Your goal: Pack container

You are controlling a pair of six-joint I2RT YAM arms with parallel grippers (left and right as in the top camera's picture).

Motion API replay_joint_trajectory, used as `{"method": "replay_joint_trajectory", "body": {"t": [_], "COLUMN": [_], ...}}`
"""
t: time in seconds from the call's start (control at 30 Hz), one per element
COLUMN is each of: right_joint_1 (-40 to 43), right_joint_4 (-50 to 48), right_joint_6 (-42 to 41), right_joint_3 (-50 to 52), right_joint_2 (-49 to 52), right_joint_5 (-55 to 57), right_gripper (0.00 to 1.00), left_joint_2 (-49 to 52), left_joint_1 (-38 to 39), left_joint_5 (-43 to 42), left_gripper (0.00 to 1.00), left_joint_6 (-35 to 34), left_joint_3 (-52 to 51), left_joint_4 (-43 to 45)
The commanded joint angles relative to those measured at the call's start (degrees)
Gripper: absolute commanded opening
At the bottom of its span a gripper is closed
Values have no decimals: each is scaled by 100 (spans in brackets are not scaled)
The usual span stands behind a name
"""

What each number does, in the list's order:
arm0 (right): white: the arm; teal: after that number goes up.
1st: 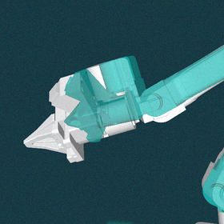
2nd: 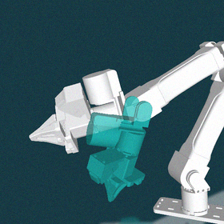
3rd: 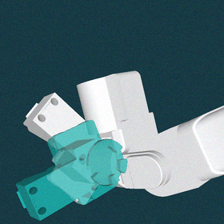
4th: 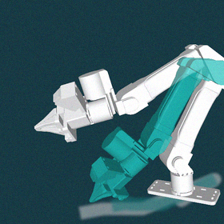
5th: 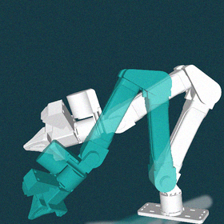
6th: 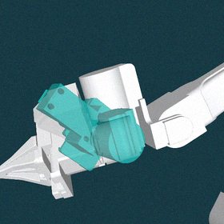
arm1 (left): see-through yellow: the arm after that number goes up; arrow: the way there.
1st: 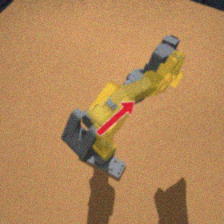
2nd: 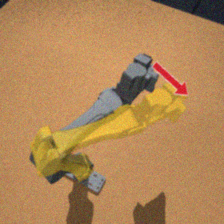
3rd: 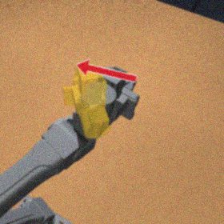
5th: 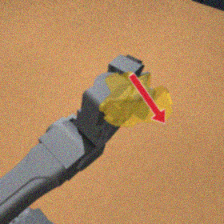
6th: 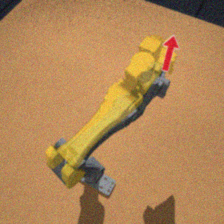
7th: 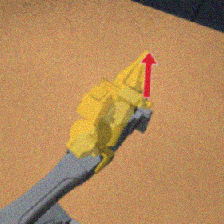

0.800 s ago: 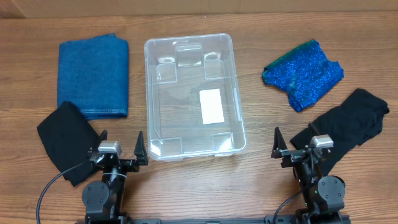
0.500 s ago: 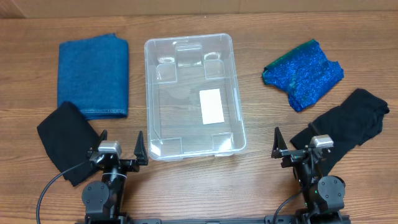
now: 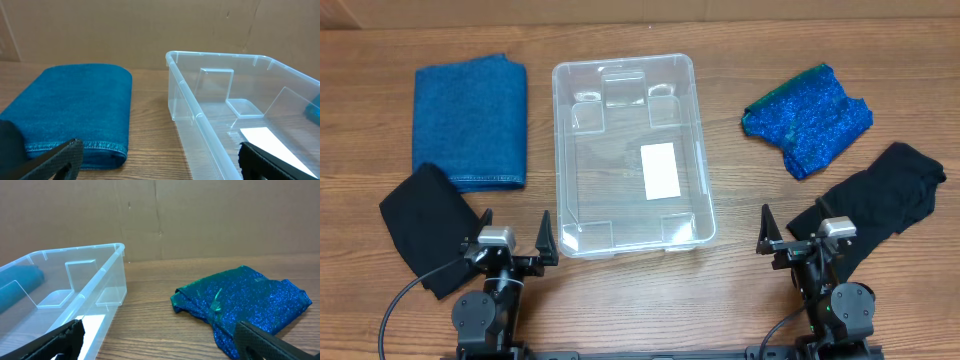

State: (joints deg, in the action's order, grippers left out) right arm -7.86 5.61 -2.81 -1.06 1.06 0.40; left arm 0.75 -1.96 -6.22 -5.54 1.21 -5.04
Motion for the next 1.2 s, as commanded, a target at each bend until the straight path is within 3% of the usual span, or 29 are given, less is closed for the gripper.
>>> {"method": "replay_joint_trajectory", "body": {"t": [0.0,0.47,0.57,0.7,0.8,0.93,1.03,1.17], "right_joint_1": [37,37,37,42,48,55,127,531], "right_joint_4": [-15,-7,-79,-72,173,380,949,2433], "right_joint_6": [-4,-9,-704,-920,-920,-892,-898,-859], "right_joint_3": [22,24,9,-275,-940,-2173,-3556,-5803], "right_joint_2": [-39,-39,-13,85,645,2269,4006,6231], "right_joint_5": [39,33,-55,-37,352,560,553,20], "right_gripper": [100,100,100,100,100,100,100,100], "left_joint_2": [-46,-46,-44,-44,37,839,1950,3587], "left_joint_1": [22,22,26,22,22,22,22,4], "left_joint_5": [66,68,-44,-317,-225,-55,87,160], "left_gripper": [100,100,100,100,100,100,100,100], "left_joint_6": [87,87,-181,-619,-774,-767,-551,-472], "left_joint_3": [-48,-48,-48,107,756,1943,3073,4774], "left_joint_4": [33,33,105,24,-531,-977,-1742,-2981]}}
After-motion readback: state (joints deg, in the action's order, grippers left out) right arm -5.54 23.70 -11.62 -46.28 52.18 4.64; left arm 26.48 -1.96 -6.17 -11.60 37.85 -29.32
